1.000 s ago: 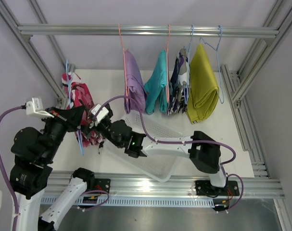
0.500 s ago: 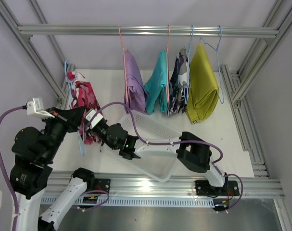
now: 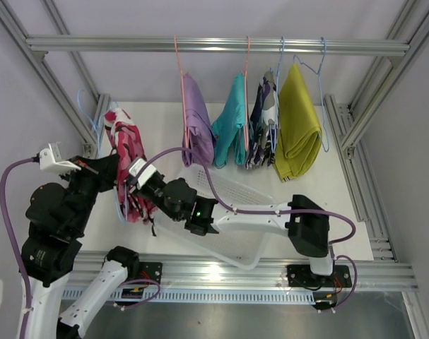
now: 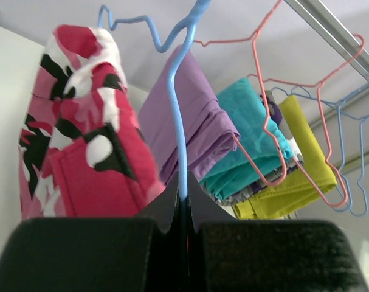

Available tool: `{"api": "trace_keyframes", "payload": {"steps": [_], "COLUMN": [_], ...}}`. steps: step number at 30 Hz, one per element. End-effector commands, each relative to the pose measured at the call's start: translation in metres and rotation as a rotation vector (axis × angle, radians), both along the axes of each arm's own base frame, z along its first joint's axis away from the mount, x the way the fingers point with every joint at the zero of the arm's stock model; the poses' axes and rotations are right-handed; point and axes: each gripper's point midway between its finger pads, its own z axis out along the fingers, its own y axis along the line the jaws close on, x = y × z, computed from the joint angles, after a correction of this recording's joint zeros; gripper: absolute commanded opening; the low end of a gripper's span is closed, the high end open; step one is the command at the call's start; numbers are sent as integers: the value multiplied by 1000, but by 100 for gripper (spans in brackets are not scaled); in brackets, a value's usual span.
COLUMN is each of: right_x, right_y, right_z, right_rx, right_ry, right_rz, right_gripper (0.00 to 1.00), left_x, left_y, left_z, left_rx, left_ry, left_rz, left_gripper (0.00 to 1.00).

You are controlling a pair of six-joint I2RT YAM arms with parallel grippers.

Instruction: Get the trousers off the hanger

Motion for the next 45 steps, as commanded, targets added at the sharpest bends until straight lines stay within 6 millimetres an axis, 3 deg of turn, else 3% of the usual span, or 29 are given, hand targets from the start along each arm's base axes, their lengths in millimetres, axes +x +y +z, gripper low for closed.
{"api": "trace_keyframes", "payload": {"steps": [1,11,18,21,22,24,27,30,33,45], "right_x": [-19,-21,-12,-11,-12,-10,-7,-4,-6,-10], "right_y": [-50,-55,-44,-41,-46,-49,-66,-79,-101,-196], "right_z": [134,168,156,170,189,198,214,212,224,300], "right_rx": [306,341,348,346,376,366,363,333,339,432], "right_ry": [-74,-85,-66,-83,-96,-114,-142,-149,-154,-196], "right_rz": [19,32,36,29,27,5,-45,-84,-109,-202], "right_gripper": [0,0,0,0,0,0,0,0,0,0], "left_x": [16,38,45,50,51,52,50,47,44,43], "left_y": [11,15,15,16,17,18,22,27,30,32], "left_z": [14,-11,-27,-37,-42,-49,-53,-56,-61,-99], "left_rx": [16,75,112,135,145,154,170,192,207,237], "left_ry": [-53,20,52,80,94,111,119,122,127,198], "left_rz": [81,137,142,154,157,165,182,194,202,207], "left_gripper": [0,0,0,0,0,0,1,1,0,0]}}
